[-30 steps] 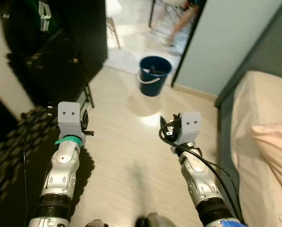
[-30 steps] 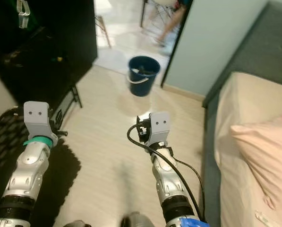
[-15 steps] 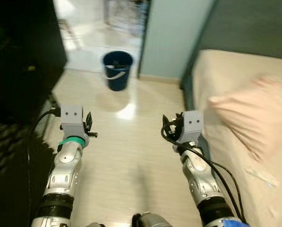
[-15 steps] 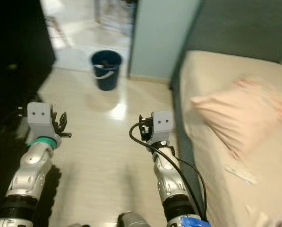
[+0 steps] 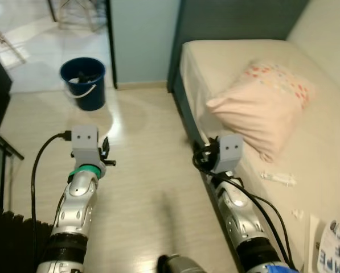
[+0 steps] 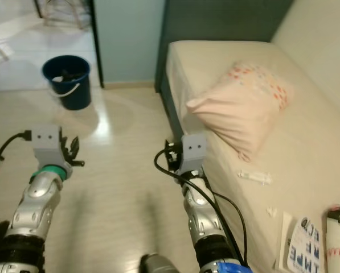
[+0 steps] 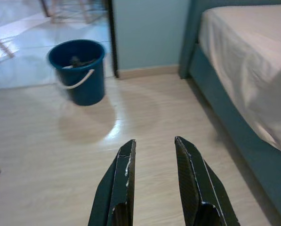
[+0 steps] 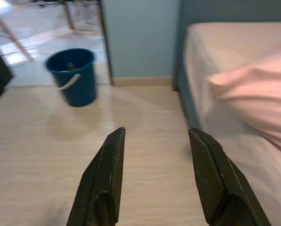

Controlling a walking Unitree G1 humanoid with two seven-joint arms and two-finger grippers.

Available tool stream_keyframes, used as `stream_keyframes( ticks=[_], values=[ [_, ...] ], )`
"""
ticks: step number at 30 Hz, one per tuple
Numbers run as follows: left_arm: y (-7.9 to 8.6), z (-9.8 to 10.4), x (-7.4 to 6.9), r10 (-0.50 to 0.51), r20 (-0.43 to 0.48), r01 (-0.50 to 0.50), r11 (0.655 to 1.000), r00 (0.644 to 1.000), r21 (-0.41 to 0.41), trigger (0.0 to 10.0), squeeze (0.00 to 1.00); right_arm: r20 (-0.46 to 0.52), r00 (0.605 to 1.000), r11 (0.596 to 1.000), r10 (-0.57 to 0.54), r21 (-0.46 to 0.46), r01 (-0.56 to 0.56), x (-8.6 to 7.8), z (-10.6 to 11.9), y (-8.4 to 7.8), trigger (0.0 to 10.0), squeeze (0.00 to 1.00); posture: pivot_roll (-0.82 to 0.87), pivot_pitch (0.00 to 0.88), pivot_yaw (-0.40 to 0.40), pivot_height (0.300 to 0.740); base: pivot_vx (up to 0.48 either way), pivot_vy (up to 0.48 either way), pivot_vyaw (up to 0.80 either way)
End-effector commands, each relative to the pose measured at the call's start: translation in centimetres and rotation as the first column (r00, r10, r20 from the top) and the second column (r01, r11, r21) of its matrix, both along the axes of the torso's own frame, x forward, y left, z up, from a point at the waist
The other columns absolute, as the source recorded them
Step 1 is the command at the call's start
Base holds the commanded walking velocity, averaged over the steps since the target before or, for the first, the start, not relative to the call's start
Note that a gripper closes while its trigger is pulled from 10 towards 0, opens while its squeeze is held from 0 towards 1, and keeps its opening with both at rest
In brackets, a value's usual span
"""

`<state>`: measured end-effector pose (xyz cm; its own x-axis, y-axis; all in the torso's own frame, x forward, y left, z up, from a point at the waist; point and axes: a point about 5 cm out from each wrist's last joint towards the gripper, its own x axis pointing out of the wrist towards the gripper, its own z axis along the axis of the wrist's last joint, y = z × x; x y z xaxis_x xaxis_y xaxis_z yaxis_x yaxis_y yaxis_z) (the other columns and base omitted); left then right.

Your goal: Clean up the room

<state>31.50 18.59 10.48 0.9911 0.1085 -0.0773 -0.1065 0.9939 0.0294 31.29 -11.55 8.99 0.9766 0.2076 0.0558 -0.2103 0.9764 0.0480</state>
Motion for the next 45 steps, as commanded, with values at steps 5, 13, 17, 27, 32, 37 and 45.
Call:
stream_keyframes(
  ticks=[5, 13, 17, 27, 32, 37, 45],
  values=[
    [-0.51, -0.23, -0.12, -0.018, -0.013, 0.018, 1.0, 1.0, -0.013, 10.0, 0.0, -0.022, 1.0, 1.0, -0.02, 0.005, 0.02, -0.18, -0.45, -0.61, 10.0, 0.0, -0.01, 0.009, -0.011, 0.74, 0.0, 0.0, -0.8],
    [-0.53, -0.15, -0.1, -0.021, -0.01, 0.021, 1.0, 1.0, -0.014, 10.0, 0.0, -0.021, 1.0, 1.0, -0.018, 0.006, 0.018, -0.19, -0.44, -0.57, 10.0, 0.0, -0.01, 0.009, -0.01, 0.74, 0.0, 0.0, -0.8],
    [-0.53, -0.11, -0.07, -0.022, -0.009, 0.022, 1.0, 1.0, -0.014, 10.0, 0.0, -0.021, 1.0, 1.0, -0.018, 0.007, 0.018, -0.18, -0.43, -0.55, 10.0, 0.0, -0.01, 0.009, -0.01, 0.74, 0.0, 0.0, -0.8],
    [-0.57, -0.05, -0.08, -0.023, -0.01, 0.023, 1.0, 1.0, -0.014, 10.0, 0.0, -0.021, 1.0, 1.0, -0.017, 0.009, 0.018, -0.16, -0.39, -0.55, 10.0, 0.0, -0.01, 0.01, -0.01, 0.74, 0.0, 0.0, -0.8],
    [-0.57, -0.06, -0.1, -0.021, -0.011, 0.021, 1.0, 1.0, -0.014, 10.0, 0.0, -0.019, 1.0, 1.0, -0.016, 0.009, 0.017, -0.14, -0.35, -0.54, 10.0, 0.0, -0.01, 0.01, -0.01, 0.74, 0.0, 0.0, -0.8],
    [-0.58, -0.05, -0.1, -0.021, -0.011, 0.021, 1.0, 1.0, -0.013, 10.0, 0.0, -0.019, 1.0, 1.0, -0.016, 0.009, 0.016, -0.13, -0.33, -0.55, 10.0, 0.0, -0.01, 0.011, -0.011, 0.74, 0.0, 0.0, -0.8],
    [-0.49, -0.06, -0.09, -0.017, -0.013, 0.017, 1.0, 1.0, -0.011, 10.0, 0.0, -0.012, 1.0, 1.0, -0.017, 0.006, 0.017, -0.08, -0.18, -0.52, 10.0, 0.0, -0.01, 0.011, -0.01, 0.74, 0.0, 0.0, -0.8]
  ],
)
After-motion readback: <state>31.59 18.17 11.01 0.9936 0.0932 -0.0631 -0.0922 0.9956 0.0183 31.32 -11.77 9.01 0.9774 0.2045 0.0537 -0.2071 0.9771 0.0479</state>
